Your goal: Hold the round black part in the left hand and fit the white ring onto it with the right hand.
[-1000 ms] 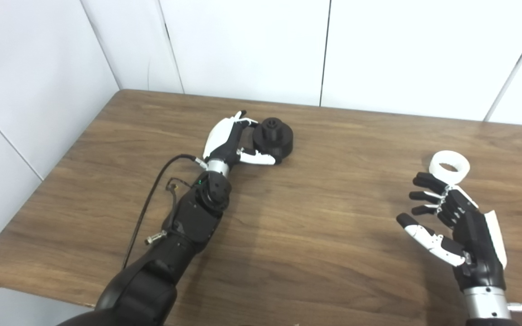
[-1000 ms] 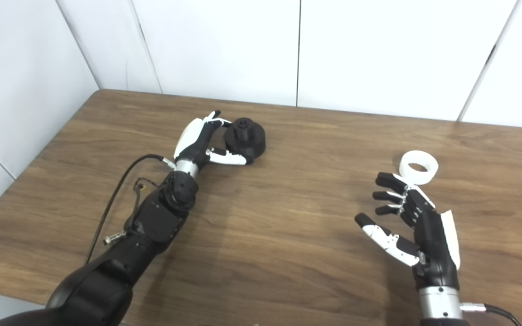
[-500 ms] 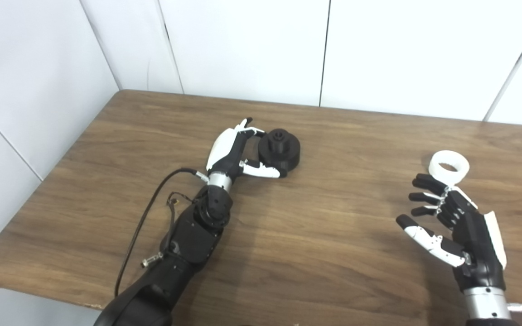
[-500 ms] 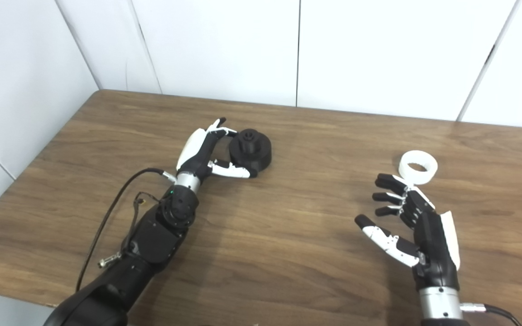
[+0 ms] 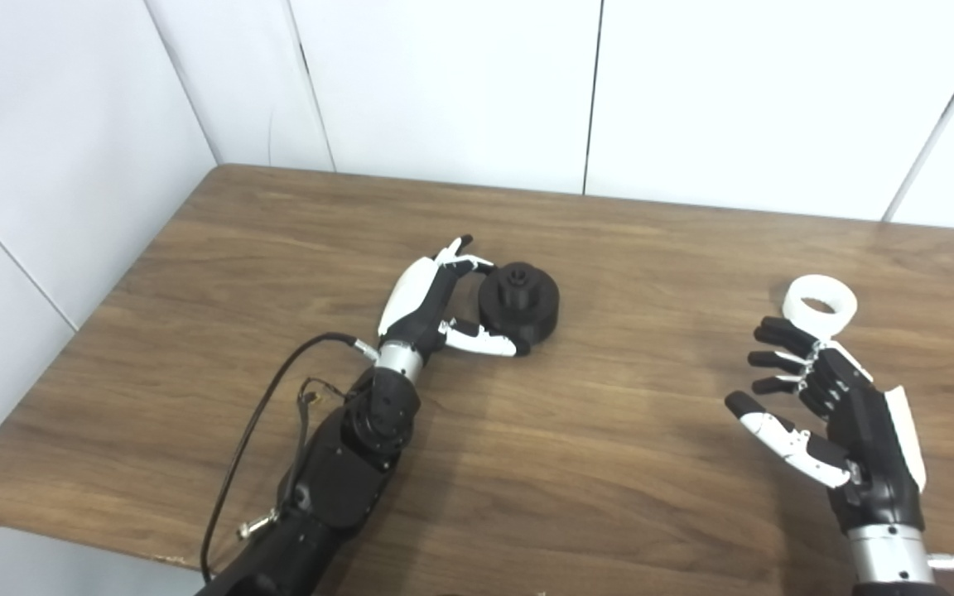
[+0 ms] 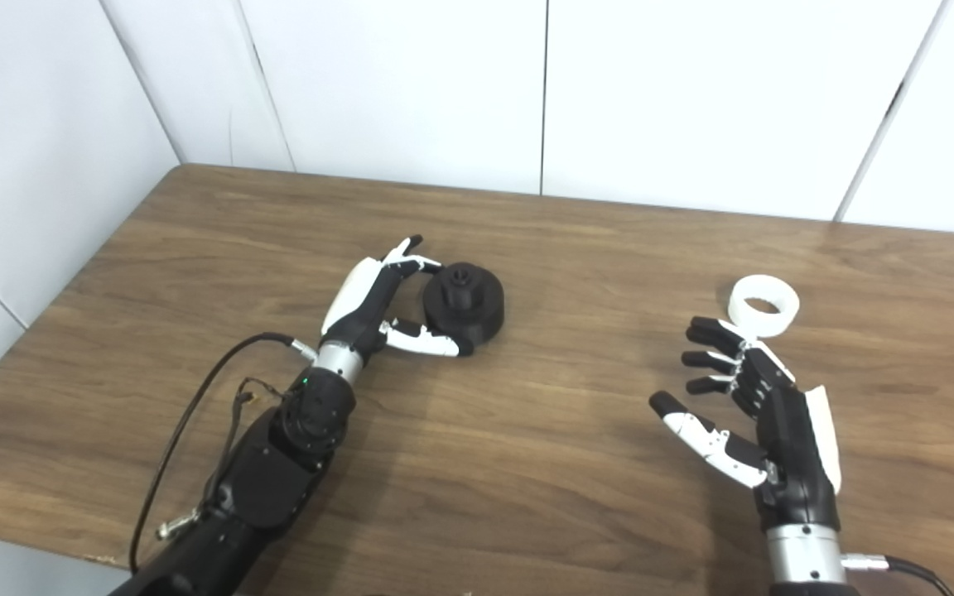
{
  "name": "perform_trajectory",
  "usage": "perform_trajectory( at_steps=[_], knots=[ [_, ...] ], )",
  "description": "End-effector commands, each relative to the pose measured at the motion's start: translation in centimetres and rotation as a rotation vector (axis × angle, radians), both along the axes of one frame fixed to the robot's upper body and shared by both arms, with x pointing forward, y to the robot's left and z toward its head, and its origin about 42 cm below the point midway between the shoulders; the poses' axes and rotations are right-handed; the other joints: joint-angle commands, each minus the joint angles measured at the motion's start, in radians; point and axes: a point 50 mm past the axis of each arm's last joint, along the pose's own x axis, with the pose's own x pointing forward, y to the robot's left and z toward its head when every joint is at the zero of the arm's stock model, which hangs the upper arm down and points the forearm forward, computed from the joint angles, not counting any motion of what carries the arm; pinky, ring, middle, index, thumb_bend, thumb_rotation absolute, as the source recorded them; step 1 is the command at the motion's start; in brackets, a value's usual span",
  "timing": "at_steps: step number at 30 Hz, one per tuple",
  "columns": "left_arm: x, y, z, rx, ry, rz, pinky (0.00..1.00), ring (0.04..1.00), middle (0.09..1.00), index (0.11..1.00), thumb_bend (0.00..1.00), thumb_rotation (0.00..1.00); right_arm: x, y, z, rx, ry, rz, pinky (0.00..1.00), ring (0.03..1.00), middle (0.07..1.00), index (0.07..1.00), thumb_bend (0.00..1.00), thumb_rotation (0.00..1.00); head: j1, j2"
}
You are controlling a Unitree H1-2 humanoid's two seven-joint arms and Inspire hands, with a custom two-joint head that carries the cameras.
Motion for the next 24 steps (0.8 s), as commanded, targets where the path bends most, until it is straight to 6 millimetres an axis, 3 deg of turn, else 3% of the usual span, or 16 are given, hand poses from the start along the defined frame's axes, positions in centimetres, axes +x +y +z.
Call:
perform_trajectory(
  at_steps=[1, 24],
  knots=[
    [-1.4, -0.7, -0.8, 0.007, 0.058, -0.046, 1.00, 1.000, 1.000, 0.615, 0.91, 0.22, -0.2, -0.2, 0.7, -0.006, -0.046, 0.015, 0.56, 0.694, 0.760, 0.751, 0.67, 0.23, 0.001, 0.000],
    [-8.5, -4.8, 1.6, 0.009, 0.033, -0.257, 1.00, 1.000, 1.000, 0.593, 0.96, 0.23, 0.0, 0.3, 1.1, -0.015, -0.057, 0.017, 0.55, 0.676, 0.755, 0.748, 0.66, 0.21, -0.039, 0.009]
  ],
)
